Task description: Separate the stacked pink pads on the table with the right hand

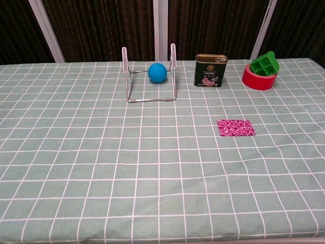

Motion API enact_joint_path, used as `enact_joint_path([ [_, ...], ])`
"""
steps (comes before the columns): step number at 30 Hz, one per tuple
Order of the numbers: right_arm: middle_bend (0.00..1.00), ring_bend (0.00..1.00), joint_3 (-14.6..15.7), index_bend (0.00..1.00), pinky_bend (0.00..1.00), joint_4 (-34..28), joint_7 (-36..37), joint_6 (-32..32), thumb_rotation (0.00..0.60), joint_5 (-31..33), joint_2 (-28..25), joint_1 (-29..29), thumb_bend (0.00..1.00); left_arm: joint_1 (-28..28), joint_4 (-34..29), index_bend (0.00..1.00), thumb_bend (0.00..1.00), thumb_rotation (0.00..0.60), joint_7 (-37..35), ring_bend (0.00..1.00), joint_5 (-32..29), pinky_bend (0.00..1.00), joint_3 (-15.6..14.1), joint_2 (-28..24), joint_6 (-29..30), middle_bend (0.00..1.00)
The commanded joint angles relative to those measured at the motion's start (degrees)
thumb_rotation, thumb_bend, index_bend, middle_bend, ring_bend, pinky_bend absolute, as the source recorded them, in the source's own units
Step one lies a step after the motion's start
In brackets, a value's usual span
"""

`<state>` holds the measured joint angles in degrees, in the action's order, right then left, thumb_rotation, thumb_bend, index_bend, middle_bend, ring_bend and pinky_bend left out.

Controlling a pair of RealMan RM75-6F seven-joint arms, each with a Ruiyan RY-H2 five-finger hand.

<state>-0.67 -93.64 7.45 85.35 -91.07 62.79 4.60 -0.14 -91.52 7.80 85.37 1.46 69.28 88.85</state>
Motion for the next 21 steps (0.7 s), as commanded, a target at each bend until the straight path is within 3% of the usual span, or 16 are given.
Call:
enact_joint_path([
  [1,0.0,0.0,0.1,0.0,0.0,0.0,0.2,0.1,0.419,-0.2,0.0,-0.1,0.16,-0.1,0.0,0.14,0.07,0.6,-0.1,0.06,0.0,0.08,0.0,-0.1,0.1,0.05],
  [17,0.0,0.0,-0.6,0.0,0.0,-0.5,0.3,-0.1,0.42,-0.2,0.2,0.5,0.17,-0.9,-0.3,0.14,0.07,0.6,-0.4,0.06,0.0,0.08,0.0,0.0,1.4,0.05],
  [21,0.0,0.0,-2.3,0.08,0.0,-1.5,-2.0,-3.3,0.408,1.3,2.2,3.1,0.22,-0.8,-0.1,0.14,0.07,0.6,-0.5,0.06,-0.1,0.08,0.0,0.0,1.1,0.05],
])
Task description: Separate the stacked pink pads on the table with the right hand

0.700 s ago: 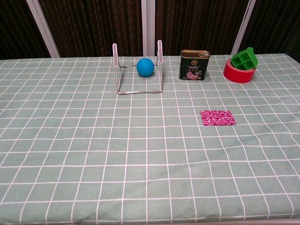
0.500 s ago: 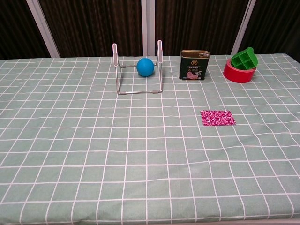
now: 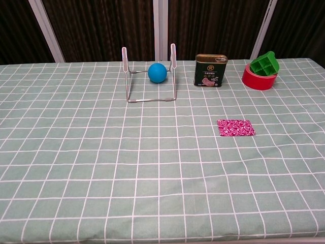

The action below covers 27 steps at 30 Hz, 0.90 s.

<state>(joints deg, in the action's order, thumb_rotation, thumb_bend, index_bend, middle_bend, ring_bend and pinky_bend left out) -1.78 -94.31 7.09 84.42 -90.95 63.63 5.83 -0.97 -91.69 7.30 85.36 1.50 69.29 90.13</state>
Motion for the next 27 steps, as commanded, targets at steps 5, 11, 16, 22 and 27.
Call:
enact_joint_path([
  [5,0.0,0.0,-3.3,0.15,0.0,-2.6,-3.9,-12.1,0.288,4.7,3.9,7.9,0.31,-0.1,0.1,0.14,0.07,0.6,0.1,0.06,-0.5,0.08,0.1,0.1,-0.1,0.05],
  [11,0.0,0.0,-6.0,0.19,0.0,-0.1,-8.5,-24.3,0.226,13.0,9.7,15.5,0.49,0.0,-0.7,0.14,0.07,0.6,0.8,0.06,-1.0,0.08,0.3,-0.1,-0.5,0.05],
  [16,0.0,0.0,-7.0,0.21,0.0,4.9,-15.0,-31.1,0.151,20.0,15.3,20.3,0.56,-0.1,-1.4,0.14,0.07,0.6,1.9,0.06,-1.6,0.08,0.5,-0.4,-0.5,0.05],
  [22,0.0,0.0,-6.8,0.21,0.0,10.4,-22.1,-35.5,0.125,26.9,21.0,24.4,0.56,-0.2,-1.5,0.14,0.07,0.6,2.0,0.06,-2.0,0.08,0.4,-0.3,-0.7,0.05],
  [27,0.0,0.0,-5.9,0.22,0.0,14.6,-27.1,-35.0,0.116,28.6,25.1,26.2,0.56,-0.2,-1.2,0.14,0.07,0.6,2.0,0.06,-2.2,0.08,0.4,-0.1,-0.8,0.05],
])
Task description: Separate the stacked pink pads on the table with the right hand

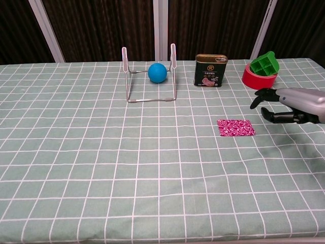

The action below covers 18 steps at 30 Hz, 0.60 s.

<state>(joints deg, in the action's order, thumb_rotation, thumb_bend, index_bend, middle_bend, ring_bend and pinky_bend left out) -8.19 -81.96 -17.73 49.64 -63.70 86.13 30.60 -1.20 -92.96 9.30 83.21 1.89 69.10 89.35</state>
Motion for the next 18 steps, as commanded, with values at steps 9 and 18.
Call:
enact_joint_path([
  [9,0.0,0.0,0.8,0.22,0.0,8.2,-3.0,-2.7,0.113,3.5,7.3,4.0,0.56,-0.2,0.8,0.14,0.07,0.6,-0.5,0.06,-0.2,0.08,-0.3,0.1,-0.5,0.05],
  [18,0.0,0.0,0.8,0.23,0.0,12.9,-2.7,-4.7,0.114,4.3,10.0,6.0,0.56,0.1,1.0,0.14,0.07,0.6,-0.6,0.06,0.0,0.08,-0.3,0.0,-0.9,0.05],
])
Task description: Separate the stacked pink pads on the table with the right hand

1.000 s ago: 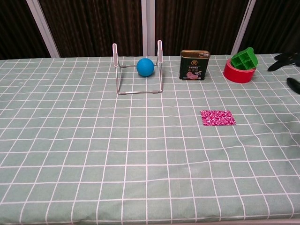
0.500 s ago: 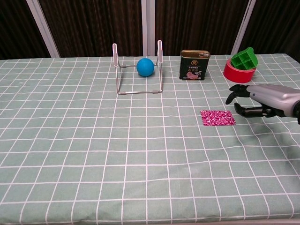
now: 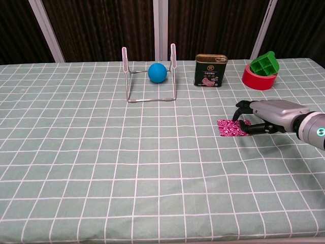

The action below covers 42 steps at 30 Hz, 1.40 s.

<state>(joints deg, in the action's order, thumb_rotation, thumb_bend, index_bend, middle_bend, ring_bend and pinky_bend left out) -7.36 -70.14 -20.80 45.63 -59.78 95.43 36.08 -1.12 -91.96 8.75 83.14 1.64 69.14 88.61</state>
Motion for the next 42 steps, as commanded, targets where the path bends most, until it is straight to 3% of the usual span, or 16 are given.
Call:
enact_joint_path([
  [1,0.0,0.0,0.0,0.23,0.0,1.4,0.5,-1.0,0.113,0.5,0.8,0.6,0.56,0.0,0.0,0.14,0.07,0.6,-0.1,0.06,0.0,0.08,-0.1,-0.1,-0.2,0.05],
  [7,0.0,0.0,1.2,0.23,0.0,0.8,1.6,-1.0,0.118,-0.9,0.1,0.3,0.56,-0.1,-0.1,0.14,0.07,0.6,-0.1,0.06,-0.2,0.08,-0.1,-0.1,-0.1,0.05],
  [21,0.0,0.0,5.6,0.23,0.0,-6.9,2.5,1.4,0.106,-5.3,-4.9,-2.4,0.56,0.0,-0.4,0.14,0.07,0.6,0.4,0.06,0.1,0.08,-0.1,-0.2,0.0,0.05],
  [33,0.0,0.0,8.9,0.23,0.0,-12.3,-0.5,3.4,0.102,-6.8,-8.1,-4.2,0.56,0.0,-0.1,0.14,0.07,0.6,0.3,0.06,0.2,0.08,-0.2,-0.2,-0.2,0.05],
  [42,0.0,0.0,8.0,0.23,0.0,-14.3,1.9,5.7,0.098,-8.6,-9.4,-5.0,0.56,0.1,0.2,0.14,0.07,0.6,0.0,0.06,0.2,0.08,-0.1,0.0,-0.2,0.05],
])
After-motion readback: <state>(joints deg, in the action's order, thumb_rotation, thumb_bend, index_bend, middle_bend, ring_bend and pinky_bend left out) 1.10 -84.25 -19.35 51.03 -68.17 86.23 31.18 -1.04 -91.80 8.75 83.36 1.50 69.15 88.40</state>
